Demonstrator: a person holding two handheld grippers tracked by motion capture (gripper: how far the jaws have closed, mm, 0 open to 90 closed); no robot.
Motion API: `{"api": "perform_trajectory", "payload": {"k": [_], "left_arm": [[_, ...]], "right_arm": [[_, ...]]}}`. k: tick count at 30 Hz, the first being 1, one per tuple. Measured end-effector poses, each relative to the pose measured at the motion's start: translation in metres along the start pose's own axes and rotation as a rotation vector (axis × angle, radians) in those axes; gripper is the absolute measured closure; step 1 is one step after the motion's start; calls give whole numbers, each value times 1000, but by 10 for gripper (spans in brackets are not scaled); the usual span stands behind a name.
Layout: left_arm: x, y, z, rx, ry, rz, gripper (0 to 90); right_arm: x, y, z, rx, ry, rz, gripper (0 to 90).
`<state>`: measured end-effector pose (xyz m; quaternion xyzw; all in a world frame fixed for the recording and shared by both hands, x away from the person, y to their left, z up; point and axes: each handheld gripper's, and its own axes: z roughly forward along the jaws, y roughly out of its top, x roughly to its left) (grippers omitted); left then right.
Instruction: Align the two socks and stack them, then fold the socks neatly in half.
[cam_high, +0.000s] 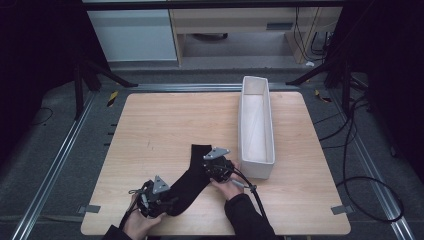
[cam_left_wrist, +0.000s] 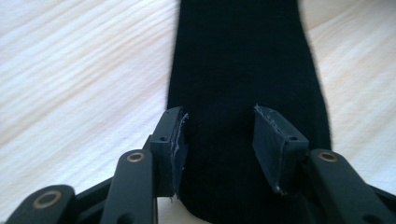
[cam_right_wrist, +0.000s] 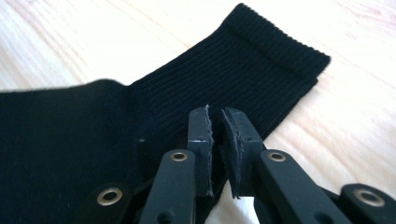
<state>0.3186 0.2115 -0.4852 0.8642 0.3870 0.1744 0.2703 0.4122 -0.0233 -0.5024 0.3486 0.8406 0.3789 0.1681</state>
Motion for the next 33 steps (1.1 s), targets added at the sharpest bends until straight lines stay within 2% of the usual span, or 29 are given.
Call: {"api": "perform_trajectory", "payload": {"k": [3, 5, 7, 9, 14, 20, 22, 26, 28, 33], "left_arm": [[6, 0, 0, -9, 7, -12, 531], [7, -1, -1, -13, 8, -14, 532], [6, -1, -5, -28, 3, -12, 529], [7, -3, -10, -40, -5, -19, 527], [8, -7, -12, -28, -19, -26, 515], [5, -10, -9, 5, -17, -7, 498], [6, -11, -8, 13, -24, -16, 495], [13, -12, -9, 20, -4, -35, 495], [17, -13, -9, 20, -1, -48, 495], [18, -14, -10, 19, 1, -39, 497]], "right_arm": [[0, -2, -5, 6, 21, 17, 805], [-5, 0, -8, -32, 42, 43, 776], [-10, 4, -8, -71, 27, 61, 744], [-17, 10, -6, -86, -2, 66, 706], [-26, 23, 5, -91, -68, 93, 620], [-30, 25, 16, -84, -96, 106, 526], [-32, 24, 19, -77, -98, 114, 508], [-34, 23, 23, -61, -88, 130, 471], [-35, 22, 25, -57, -88, 123, 458], [-37, 24, 29, -41, -74, 133, 436]]}}
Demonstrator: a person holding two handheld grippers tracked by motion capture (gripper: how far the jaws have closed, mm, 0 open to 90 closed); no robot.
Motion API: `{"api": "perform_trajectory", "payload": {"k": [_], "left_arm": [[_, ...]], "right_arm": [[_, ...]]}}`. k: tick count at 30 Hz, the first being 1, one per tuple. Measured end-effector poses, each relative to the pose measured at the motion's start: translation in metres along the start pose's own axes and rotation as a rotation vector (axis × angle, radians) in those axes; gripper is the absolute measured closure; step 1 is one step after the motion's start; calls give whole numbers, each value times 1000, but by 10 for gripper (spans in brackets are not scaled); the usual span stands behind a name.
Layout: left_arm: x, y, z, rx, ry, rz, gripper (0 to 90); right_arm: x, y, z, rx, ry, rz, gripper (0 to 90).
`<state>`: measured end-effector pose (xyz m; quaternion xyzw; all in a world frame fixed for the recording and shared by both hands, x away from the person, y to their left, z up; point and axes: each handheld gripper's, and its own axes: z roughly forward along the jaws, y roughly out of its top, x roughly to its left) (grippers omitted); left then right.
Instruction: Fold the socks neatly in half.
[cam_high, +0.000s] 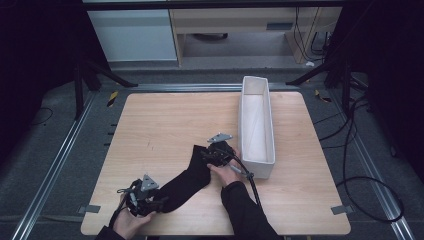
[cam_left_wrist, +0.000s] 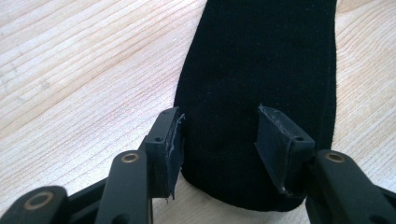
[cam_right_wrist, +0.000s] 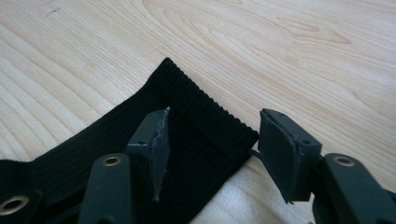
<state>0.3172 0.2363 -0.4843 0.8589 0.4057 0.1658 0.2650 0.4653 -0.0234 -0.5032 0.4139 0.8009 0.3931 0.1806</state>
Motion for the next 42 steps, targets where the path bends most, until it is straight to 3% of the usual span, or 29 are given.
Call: {"api": "perform_trajectory", "payload": {"k": [5, 10, 14, 17, 22, 27, 32, 37, 42], "left_arm": [[2, -1, 0, -2, -13, -15, 493], [1, -1, 1, -3, -10, -20, 491], [1, 0, 2, -11, -6, -27, 492], [1, 1, 4, -20, -4, -28, 493], [-3, 9, 8, -53, 18, -2, 501], [-6, 9, -4, -101, -18, 4, 488], [-9, 5, -1, -63, -34, 13, 489], [-9, 6, 8, -52, -51, -6, 501], [-10, 8, 10, -55, -42, -1, 505]], "right_arm": [[1, 1, 7, 30, 17, 11, 493], [1, 2, 4, 47, 57, 35, 685], [5, 3, 2, 45, 60, 22, 746], [4, 6, -4, 5, 63, 24, 760], [1, 14, -13, -70, 9, 10, 761], [1, 16, -19, -92, -23, -17, 760], [3, 23, -31, -142, -26, -44, 760], [11, 27, -41, -175, 21, -64, 758], [22, 26, -54, -172, 110, -87, 756]]}}
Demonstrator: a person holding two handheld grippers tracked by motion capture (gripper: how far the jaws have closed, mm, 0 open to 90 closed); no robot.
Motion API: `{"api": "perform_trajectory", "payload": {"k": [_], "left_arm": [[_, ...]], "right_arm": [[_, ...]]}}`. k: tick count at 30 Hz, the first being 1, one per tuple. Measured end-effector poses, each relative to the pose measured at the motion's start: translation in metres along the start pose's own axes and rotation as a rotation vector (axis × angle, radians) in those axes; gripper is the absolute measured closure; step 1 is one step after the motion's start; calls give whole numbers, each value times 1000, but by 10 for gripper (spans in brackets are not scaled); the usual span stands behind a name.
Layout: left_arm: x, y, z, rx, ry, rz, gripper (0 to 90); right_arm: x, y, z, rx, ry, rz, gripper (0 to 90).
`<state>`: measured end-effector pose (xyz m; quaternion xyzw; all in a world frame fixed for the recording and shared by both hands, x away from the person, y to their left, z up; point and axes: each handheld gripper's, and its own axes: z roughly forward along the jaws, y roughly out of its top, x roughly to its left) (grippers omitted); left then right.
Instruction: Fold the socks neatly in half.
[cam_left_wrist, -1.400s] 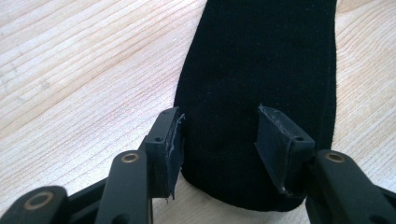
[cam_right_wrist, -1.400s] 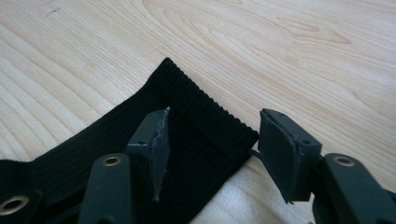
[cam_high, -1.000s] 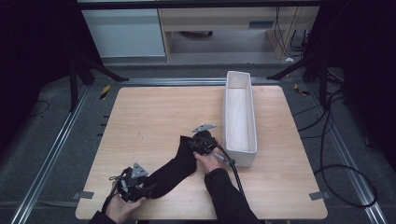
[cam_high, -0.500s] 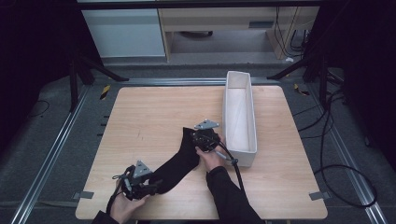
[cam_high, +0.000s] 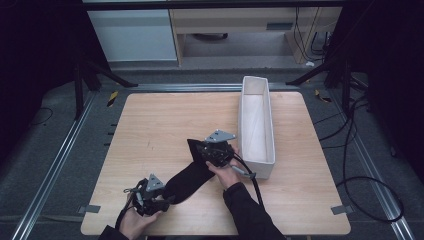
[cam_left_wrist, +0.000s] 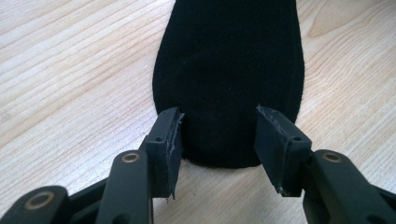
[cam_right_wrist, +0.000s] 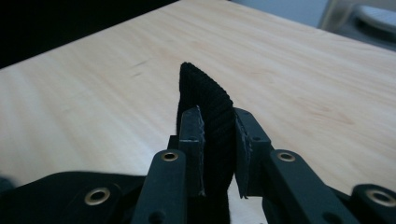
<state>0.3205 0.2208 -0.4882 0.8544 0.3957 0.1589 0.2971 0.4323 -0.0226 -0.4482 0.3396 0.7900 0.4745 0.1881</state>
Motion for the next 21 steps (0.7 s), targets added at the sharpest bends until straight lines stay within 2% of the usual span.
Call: {"api": "perform_trajectory", "payload": {"k": [6, 11, 14, 16, 21], "left_arm": [[-2, 1, 1, 1, 6, 9, 502], [-2, 2, 1, 3, 7, 11, 501], [-2, 1, 1, -3, 3, 7, 499], [-2, 1, -2, -8, -17, 2, 490], [0, -3, -9, -3, -38, -2, 506]], "right_arm": [[25, -6, -14, 10, 105, -29, 757], [48, -14, -19, 8, 172, -52, 757], [58, -22, -17, 25, 187, -69, 755], [63, -30, -12, 38, 196, -70, 755], [67, -39, -6, 43, 184, -63, 754]]}}
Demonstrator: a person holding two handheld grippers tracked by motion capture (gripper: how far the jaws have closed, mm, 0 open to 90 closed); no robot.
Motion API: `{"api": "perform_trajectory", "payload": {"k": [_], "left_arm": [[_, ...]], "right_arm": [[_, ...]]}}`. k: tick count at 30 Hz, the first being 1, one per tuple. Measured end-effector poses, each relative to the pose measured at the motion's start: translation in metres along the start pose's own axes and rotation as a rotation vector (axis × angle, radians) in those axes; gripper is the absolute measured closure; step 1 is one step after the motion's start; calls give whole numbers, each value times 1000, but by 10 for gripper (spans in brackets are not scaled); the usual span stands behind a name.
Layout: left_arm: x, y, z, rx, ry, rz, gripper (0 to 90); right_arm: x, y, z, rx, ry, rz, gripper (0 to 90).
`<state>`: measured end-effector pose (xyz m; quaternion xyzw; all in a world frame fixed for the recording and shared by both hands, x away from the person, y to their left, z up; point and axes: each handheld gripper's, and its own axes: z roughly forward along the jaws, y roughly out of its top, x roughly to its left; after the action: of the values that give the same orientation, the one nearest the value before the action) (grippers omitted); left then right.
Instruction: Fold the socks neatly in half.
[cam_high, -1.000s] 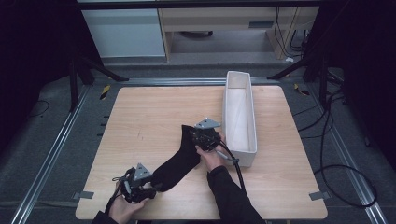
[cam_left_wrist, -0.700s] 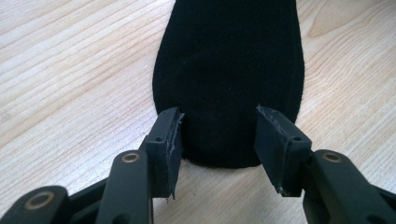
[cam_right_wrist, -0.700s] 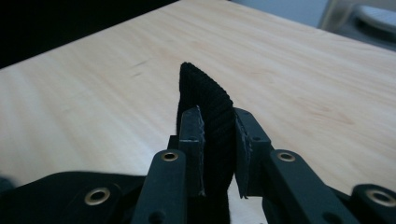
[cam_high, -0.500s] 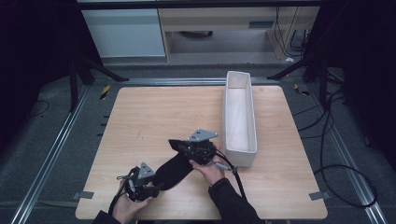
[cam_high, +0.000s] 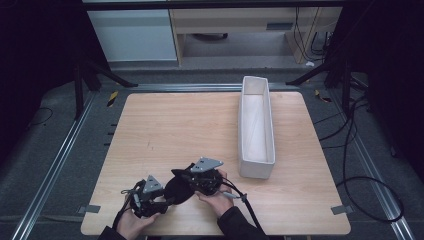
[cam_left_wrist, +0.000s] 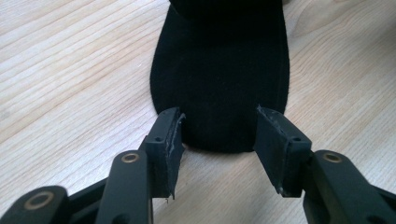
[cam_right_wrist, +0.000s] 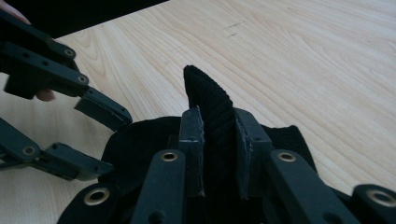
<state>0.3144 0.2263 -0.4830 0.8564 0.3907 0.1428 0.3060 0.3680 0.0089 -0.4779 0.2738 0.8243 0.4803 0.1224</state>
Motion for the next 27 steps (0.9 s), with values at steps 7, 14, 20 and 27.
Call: {"api": "perform_trajectory", "payload": {"k": [7, 14, 20, 27], "left_arm": [[6, 1, -3, -8, -14, -13, 527], [28, -2, -17, -63, 59, -72, 531], [33, -4, -16, -59, 101, -97, 532], [43, -7, -19, -70, 138, -151, 528]], "right_arm": [[13, -3, 6, -1, 26, -18, 747], [21, -12, 13, 24, 48, -17, 738], [29, -18, 15, 46, 87, -16, 711], [30, -13, 2, 18, 185, 23, 588]]}}
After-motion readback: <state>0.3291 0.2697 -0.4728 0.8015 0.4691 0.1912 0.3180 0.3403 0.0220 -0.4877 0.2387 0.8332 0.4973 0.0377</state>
